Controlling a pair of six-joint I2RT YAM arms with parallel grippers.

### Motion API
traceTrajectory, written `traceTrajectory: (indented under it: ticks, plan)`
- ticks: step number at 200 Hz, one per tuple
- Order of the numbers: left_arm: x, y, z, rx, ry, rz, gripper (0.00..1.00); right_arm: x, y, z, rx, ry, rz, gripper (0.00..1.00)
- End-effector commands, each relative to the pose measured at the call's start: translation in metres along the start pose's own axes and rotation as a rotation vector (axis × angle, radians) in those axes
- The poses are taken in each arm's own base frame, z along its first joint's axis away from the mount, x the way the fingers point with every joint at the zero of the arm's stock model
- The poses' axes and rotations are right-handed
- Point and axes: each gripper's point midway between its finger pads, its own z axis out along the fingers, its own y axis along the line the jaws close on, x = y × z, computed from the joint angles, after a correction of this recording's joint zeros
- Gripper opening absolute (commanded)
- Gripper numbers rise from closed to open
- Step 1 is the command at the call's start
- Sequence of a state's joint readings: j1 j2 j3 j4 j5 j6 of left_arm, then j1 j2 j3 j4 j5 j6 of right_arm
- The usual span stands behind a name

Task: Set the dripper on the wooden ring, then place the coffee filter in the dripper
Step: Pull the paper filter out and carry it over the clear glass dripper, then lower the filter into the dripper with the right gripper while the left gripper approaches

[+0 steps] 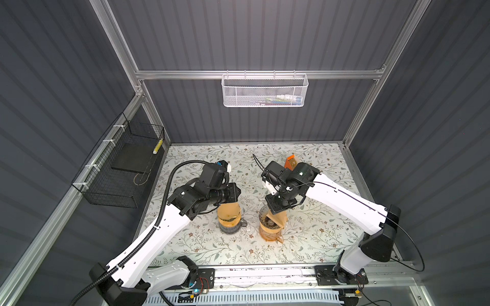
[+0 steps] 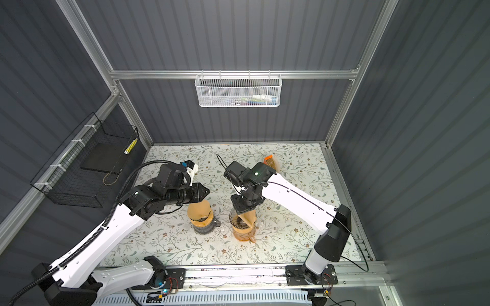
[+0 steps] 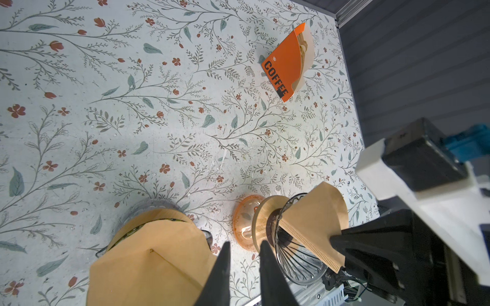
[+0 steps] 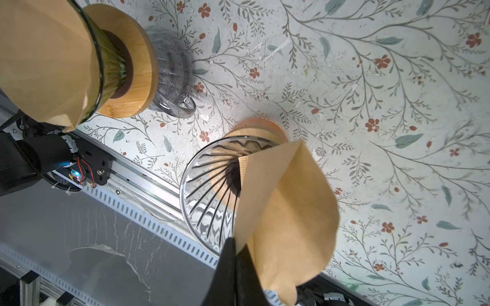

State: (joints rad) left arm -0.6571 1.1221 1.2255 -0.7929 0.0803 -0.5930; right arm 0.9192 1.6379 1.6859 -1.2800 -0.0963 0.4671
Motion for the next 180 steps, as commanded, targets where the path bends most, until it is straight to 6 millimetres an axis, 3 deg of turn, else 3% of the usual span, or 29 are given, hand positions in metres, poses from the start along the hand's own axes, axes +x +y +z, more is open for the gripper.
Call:
traceTrajectory:
  ticks: [1,32,91,126,176,180]
  plan:
    - [0.005,-0.004,-0.006,0.031,0.024,0.041,0.22,-0.006,0.010,-0.007,-0.035,-0.024,0.007,0.15]
    - [0.008,-0.018,-0.004,0.094,0.069,0.062,0.22,-0.008,0.014,-0.012,-0.055,-0.039,0.009,0.24]
    - [0.022,-0.079,-0.002,0.329,0.196,0.052,0.22,-0.013,-0.001,-0.040,-0.070,-0.155,0.050,0.27]
    - [0.039,-0.116,0.009,0.353,0.246,0.113,0.22,-0.014,-0.035,-0.056,-0.114,-0.270,0.166,0.27]
    - [0.058,-0.140,0.036,0.354,0.306,0.135,0.21,-0.003,-0.078,-0.061,-0.238,-0.415,0.313,0.26]
    - [0.051,-0.149,0.031,0.375,0.289,0.143,0.21,-0.002,-0.080,-0.061,-0.242,-0.424,0.319,0.25]
